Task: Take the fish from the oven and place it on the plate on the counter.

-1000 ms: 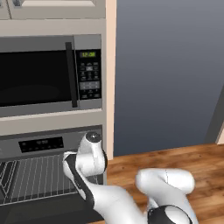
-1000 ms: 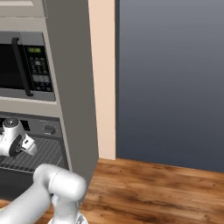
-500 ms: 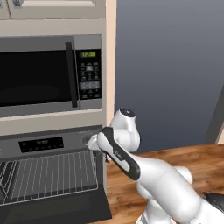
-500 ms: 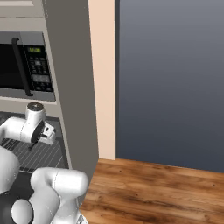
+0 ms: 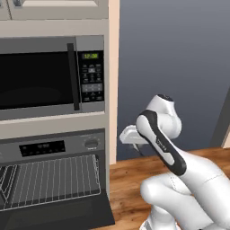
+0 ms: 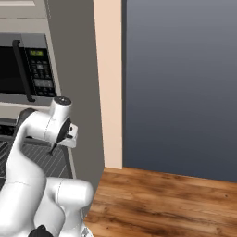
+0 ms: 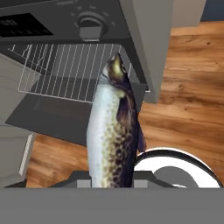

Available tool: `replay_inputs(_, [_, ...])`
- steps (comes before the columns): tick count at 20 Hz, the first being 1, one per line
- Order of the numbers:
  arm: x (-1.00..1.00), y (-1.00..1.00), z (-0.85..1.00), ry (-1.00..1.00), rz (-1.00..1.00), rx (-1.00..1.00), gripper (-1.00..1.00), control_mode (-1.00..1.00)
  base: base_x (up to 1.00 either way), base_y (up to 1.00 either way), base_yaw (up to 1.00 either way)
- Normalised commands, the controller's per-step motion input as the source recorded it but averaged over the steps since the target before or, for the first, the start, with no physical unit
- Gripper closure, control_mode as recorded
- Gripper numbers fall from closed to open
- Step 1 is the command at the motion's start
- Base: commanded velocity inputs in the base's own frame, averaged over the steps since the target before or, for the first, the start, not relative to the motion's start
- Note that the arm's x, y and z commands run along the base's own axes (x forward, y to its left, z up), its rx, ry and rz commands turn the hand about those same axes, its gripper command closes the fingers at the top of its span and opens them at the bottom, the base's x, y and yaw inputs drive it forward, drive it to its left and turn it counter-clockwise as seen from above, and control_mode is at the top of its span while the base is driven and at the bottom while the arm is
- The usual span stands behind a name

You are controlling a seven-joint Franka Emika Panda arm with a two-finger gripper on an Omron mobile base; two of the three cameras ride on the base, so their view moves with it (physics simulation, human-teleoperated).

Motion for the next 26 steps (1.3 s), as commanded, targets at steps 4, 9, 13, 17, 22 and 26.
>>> replay_inputs(4, [-0.33,-0.54,0.26,-0.02,0.00,-0.11,1.00,-1.00,0.00,0.00,0.00])
replay_inputs(9, [-0.26,-0.05,0.19,0.00,-0.01,-0.17,1.00,-1.00,0.00,0.00,0.00])
replay_inputs(13, [-0.31,0.00,0.41,-0.03,0.00,-0.10,1.00,-1.00,0.00,0.00,0.00])
replay_inputs(17, [-0.15,-0.02,0.27,-0.05,-0.01,-0.03,1.00,-1.00,0.00,0.00,0.00])
replay_inputs(22, [0.00,0.00,0.00,0.00,0.00,0.00,1.00,-1.00,0.00,0.00,0.00])
replay_inputs(26, [0.00,0.00,0.00,0.00,0.00,0.00,1.00,-1.00,0.00,0.00,0.00])
